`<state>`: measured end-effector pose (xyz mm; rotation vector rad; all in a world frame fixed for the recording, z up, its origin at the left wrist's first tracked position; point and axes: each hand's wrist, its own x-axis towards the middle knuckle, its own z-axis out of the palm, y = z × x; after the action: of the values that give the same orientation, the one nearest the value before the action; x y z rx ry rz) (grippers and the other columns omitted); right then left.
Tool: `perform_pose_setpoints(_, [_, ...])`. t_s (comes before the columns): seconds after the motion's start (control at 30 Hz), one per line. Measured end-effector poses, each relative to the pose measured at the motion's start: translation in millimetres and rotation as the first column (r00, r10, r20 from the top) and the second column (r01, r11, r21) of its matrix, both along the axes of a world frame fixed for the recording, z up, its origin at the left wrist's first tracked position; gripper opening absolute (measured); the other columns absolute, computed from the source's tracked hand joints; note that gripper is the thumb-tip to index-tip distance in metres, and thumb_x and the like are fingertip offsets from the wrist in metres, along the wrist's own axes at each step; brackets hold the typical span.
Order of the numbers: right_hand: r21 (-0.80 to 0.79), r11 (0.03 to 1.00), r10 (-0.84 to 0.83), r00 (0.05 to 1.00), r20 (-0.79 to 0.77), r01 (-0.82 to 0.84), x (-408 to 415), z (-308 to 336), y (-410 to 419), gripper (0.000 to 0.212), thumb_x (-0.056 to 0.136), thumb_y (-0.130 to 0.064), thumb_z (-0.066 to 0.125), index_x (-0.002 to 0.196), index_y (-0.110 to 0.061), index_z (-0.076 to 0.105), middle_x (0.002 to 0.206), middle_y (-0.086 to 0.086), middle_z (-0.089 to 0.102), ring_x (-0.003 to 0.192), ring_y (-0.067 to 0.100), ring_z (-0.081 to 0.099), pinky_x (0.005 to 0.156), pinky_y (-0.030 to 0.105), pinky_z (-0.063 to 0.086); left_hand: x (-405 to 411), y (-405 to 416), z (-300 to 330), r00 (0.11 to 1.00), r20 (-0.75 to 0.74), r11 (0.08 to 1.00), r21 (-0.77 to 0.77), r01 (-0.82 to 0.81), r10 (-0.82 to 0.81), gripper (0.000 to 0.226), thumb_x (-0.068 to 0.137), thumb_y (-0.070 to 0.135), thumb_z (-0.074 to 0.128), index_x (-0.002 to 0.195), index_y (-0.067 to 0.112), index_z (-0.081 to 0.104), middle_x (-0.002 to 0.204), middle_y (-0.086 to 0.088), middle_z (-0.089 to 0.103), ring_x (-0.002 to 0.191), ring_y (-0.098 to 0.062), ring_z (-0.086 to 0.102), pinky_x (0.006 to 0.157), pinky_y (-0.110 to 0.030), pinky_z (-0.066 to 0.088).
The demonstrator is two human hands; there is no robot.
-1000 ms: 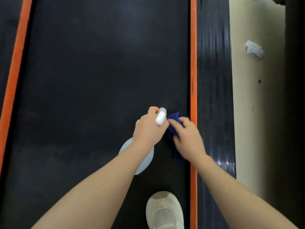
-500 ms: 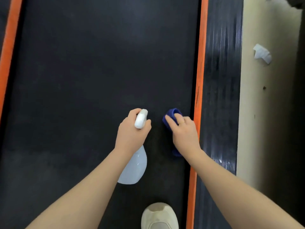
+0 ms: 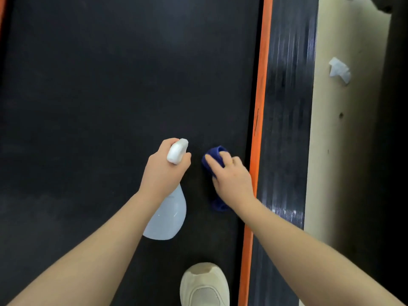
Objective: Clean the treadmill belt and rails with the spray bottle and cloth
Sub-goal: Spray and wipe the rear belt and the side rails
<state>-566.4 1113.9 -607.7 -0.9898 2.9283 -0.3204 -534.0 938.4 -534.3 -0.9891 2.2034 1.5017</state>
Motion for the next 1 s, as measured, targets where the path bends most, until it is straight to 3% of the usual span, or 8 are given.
perform_pose_setpoints(0.17, [0.032,0.982,0.19,0.979,-0.079,-0.188,-5.1,-5.4,4.8,0.047,0.073,-0.004,0.05,0.115,-0.018,0.067,0.097,0.018,0.064,0.061,0.029,0.051,0.051,0.032,0.046,11.4,-9.3,-16.6,0.998,0.04,0.998,-0.013,-0.054,0.054,0.032,0.09,0.028,0.056,0.122,0.023,0.052,0.103,0.007,0.057,0.09,-0.011,0.054,0.067,-0.022,0.042])
perform_pose_setpoints(0.37, [0.206,0.943,-0.274,0.961,0.028,0.262,-63.7,5.4,-33.1,0.058,0.083,-0.005,0.06,0.137,-0.021,0.046,0.125,0.019,0.05,0.082,0.031,0.052,0.057,0.032,0.034,17.9,-14.2,-22.4,0.997,0.062,0.998,-0.046,-0.043,0.046,0.034,0.09,0.034,0.054,0.122,0.024,0.049,0.103,0.007,0.056,0.108,-0.022,0.052,0.085,-0.037,0.049])
perform_pose_setpoints(0.5, [0.05,0.999,0.008,1.0,0.006,-0.008,7.8,-1.8,-18.1,0.057,0.063,-0.009,0.072,0.119,-0.02,0.063,0.103,0.014,0.055,0.061,0.029,0.05,0.047,0.03,0.042,20.4,-16.0,-20.0,0.997,0.059,0.999,-0.035,-0.039,0.041,0.03,0.09,0.032,0.055,0.119,0.025,0.05,0.091,0.012,0.054,0.105,-0.022,0.052,0.083,-0.035,0.048])
perform_pose_setpoints(0.63, [0.017,0.971,0.238,0.971,0.004,-0.238,35.7,-5.4,-0.5,0.051,0.074,-0.01,0.043,0.12,-0.023,0.061,0.099,0.012,0.058,0.058,0.026,0.048,0.049,0.032,0.046,21.3,-14.9,-12.8,0.999,0.005,0.999,-0.013,-0.043,0.043,0.022,0.09,0.029,0.056,0.111,0.028,0.05,0.087,0.018,0.053,0.084,-0.007,0.054,0.072,-0.026,0.045])
perform_pose_setpoints(0.73, [0.052,0.998,-0.025,0.997,-0.073,0.029,-3.8,-3.4,-21.2,0.048,0.073,-0.004,0.056,0.117,-0.021,0.065,0.1,0.018,0.062,0.062,0.031,0.051,0.052,0.033,0.042,22.1,-18.1,-9.3,0.998,0.004,0.998,0.001,-0.057,0.057,0.023,0.091,0.029,0.055,0.113,0.025,0.051,0.088,0.016,0.054,0.08,-0.003,0.053,0.07,-0.019,0.043])
perform_pose_setpoints(0.83, [0.137,0.9,-0.426,0.902,0.077,0.414,-27.2,4.7,-43.1,0.049,0.083,-0.006,0.058,0.13,-0.024,0.055,0.122,0.02,0.053,0.083,0.037,0.052,0.061,0.034,0.032,23.3,-20.5,-2.4,0.998,-0.013,0.998,-0.005,-0.055,0.055,0.027,0.091,0.03,0.054,0.117,0.024,0.05,0.088,0.016,0.053,0.079,-0.003,0.053,0.07,-0.019,0.044])
perform_pose_setpoints(0.9, [0.106,0.933,-0.352,0.933,0.081,0.343,-7.8,8.5,-53.6,0.054,0.079,-0.008,0.063,0.131,-0.021,0.054,0.117,0.021,0.055,0.079,0.036,0.052,0.06,0.034,0.033,21.9,-22.4,6.0,0.999,-0.039,1.0,-0.003,-0.023,0.023,0.028,0.091,0.031,0.055,0.117,0.025,0.049,0.09,0.014,0.055,0.08,-0.004,0.055,0.07,-0.022,0.046])
perform_pose_setpoints(1.0, [0.072,0.995,0.063,0.997,0.054,-0.067,43.8,6.5,-57.3,0.064,0.064,-0.011,0.073,0.124,-0.018,0.053,0.098,0.014,0.061,0.063,0.03,0.052,0.051,0.03,0.034,19.3,-30.6,18.3,0.995,-0.093,0.998,-0.05,0.037,-0.041,0.027,0.09,0.032,0.055,0.115,0.027,0.047,0.09,0.014,0.056,0.078,-0.004,0.056,0.064,-0.02,0.045])
